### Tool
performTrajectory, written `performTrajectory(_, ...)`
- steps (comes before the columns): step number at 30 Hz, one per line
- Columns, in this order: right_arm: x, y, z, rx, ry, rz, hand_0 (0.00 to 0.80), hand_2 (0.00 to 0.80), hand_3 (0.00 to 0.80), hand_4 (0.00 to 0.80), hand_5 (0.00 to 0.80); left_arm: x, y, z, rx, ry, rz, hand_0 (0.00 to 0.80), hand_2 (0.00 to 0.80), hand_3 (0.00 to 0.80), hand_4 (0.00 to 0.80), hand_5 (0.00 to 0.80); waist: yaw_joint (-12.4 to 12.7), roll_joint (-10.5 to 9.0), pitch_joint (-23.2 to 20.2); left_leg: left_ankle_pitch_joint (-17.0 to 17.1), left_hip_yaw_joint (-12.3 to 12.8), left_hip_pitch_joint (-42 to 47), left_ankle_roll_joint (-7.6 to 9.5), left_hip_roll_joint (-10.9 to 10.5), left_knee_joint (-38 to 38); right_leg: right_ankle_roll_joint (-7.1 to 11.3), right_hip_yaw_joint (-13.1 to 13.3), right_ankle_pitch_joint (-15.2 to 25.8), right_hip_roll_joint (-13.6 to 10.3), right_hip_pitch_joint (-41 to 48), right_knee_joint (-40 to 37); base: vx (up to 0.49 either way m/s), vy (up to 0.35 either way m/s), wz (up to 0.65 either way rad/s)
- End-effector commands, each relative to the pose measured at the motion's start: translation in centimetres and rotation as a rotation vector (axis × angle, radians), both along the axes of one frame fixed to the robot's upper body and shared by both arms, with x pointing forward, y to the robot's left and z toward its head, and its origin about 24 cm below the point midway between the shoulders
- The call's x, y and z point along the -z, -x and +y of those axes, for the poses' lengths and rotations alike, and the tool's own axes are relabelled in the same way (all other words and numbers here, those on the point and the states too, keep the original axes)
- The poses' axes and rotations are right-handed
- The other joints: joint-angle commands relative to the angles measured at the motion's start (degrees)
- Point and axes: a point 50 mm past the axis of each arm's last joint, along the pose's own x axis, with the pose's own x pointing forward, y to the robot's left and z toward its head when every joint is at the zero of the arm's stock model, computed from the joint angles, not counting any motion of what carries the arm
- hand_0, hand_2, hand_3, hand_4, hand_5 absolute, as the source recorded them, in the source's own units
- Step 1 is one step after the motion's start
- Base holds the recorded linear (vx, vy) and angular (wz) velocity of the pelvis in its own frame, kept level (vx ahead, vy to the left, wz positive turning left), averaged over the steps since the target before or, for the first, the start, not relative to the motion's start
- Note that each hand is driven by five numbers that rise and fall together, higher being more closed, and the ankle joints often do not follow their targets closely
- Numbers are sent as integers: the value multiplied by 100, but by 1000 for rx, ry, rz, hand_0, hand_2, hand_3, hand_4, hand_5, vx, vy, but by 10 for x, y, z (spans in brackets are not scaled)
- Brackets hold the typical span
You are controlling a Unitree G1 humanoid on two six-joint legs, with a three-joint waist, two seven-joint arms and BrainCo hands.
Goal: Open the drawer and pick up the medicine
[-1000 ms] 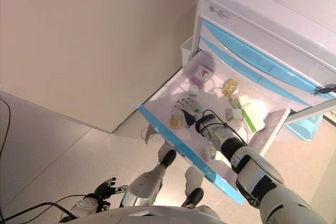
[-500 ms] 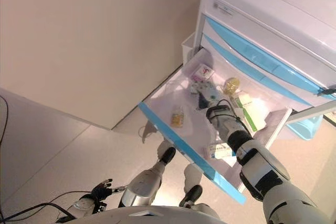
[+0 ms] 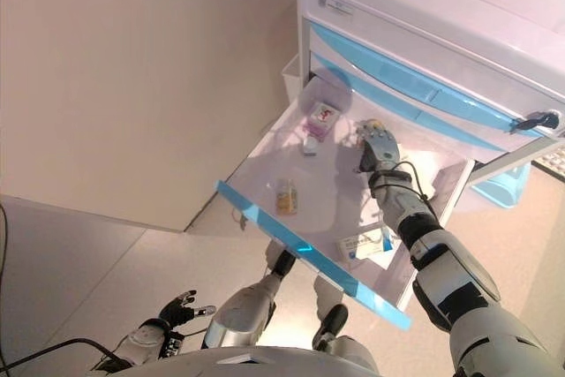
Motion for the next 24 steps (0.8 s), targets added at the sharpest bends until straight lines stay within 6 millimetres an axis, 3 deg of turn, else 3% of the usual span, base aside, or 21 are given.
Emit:
performTrajectory(1, -27, -14, -11, 32, 24, -1, 0, 0, 0, 0, 0, -1, 0, 10, 20, -33, 28, 0, 0, 0, 0, 0, -7, -13, 16, -859, 311, 126, 381, -388, 82, 157, 189, 138, -205, -659, 684, -7, -12, -7)
performTrajectory(9, -9, -4, -22, 64, 21, 71, 0, 0, 0, 0, 0, -2, 3, 19, 0, -60, 52, 0, 0, 0, 0, 0, -174, -60, 132, -886, 511, 107, 445, -348, 60, 224, 375, 193, -223, -813, 773, -3, -13, -13)
performTrajectory(16, 0, 4, -34, 107, 3, 78, 0, 0, 0, 0, 0, -6, -12, 12, 21, -50, 7, 0, 0, 0, 0, 0, -300, -6, 171, -901, 622, 114, 459, -339, 41, 238, 494, 226, -218, -888, 781, -5, -13, -10)
performTrajectory(20, -8, 4, -33, 92, -32, -3, 0, 0, 0, 0, 0, -8, -17, 9, 33, -46, -14, 0, 0, 0, 0, 0, -355, 12, 203, -903, 653, 135, 456, -331, 30, 242, 531, 252, -196, -887, 759, -4, -23, -5)
performTrajectory(24, -31, 1, -17, 20, -81, -160, 0, 0, 0, 0, 0, -8, -14, 11, 21, -47, -6, 0, 0, 0, 0, 0, -479, -26, 201, -942, 718, 173, 460, -309, 38, 246, 623, 261, -170, -908, 771, -5, -18, -5)
